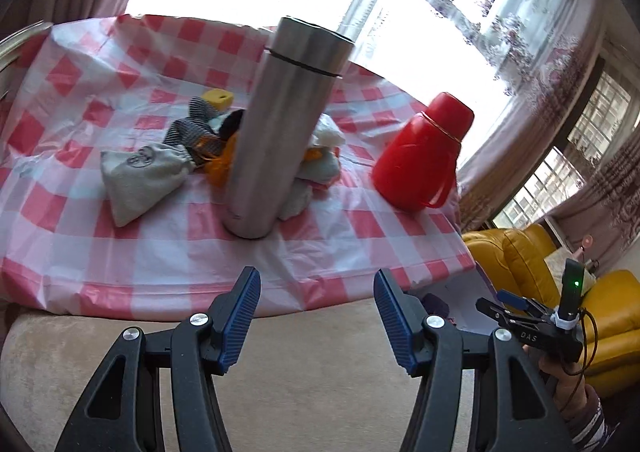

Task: Organize soft objects
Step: 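Drop floral scarf in white box with right tool while left drops yellow sponge, then grasp white packet with right tool while left tool grasps grey pouch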

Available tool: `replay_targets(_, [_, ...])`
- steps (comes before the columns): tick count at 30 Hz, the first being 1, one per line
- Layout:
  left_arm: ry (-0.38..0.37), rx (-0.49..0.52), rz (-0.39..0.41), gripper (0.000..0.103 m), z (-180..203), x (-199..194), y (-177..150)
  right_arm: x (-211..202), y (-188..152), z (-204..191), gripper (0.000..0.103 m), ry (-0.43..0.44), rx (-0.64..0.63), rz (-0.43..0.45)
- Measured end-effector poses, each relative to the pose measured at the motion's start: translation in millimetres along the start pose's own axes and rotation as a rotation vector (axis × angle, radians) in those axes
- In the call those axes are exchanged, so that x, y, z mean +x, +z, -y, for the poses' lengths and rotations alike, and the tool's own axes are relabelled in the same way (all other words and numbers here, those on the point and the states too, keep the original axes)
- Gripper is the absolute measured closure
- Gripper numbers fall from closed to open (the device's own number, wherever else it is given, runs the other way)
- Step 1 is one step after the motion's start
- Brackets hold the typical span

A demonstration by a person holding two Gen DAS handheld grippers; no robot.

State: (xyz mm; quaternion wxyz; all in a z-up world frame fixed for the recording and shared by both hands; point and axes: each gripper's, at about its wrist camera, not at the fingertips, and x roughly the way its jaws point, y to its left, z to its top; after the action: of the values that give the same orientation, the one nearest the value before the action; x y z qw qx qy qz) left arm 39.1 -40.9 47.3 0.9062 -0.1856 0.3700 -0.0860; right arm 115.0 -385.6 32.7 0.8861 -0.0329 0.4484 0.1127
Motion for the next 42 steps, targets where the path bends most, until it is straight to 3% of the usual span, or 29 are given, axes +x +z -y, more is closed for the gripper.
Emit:
replay_targets(8, [0.064, -0.101, 0.012, 0.043, -44.0, 0.7, 10.6, 15.0, 36.6, -44.8, 0.014, 0.072, -0.081, 0.020])
replay_targets(17, [0.129, -0.114, -0.002, 0.042, -71.9, 12.8, 28.2, 36.9, 75.0, -87.3, 0.014, 0.111, -0.174, 0.047])
replay_targets(26, [0.271, -0.154, -0.048, 0.033, -108.3, 41.4, 53.3, 56.0, 117.3, -109.9, 0.013, 0.147, -0.199, 0.095])
replay_targets(30, [0.328, -0.177, -0.069, 0.025, -121.2, 58.1, 64.5, 63.7, 132.3, -118.9, 0.007, 0.246, -0.230, 0.136])
replay_targets(42, [0.371, -0.319, -0.122, 0.024, -167.7, 110.2, 80.1, 101.9, 163.2, -159.3, 0.004, 0.360, -0.513, 0.210])
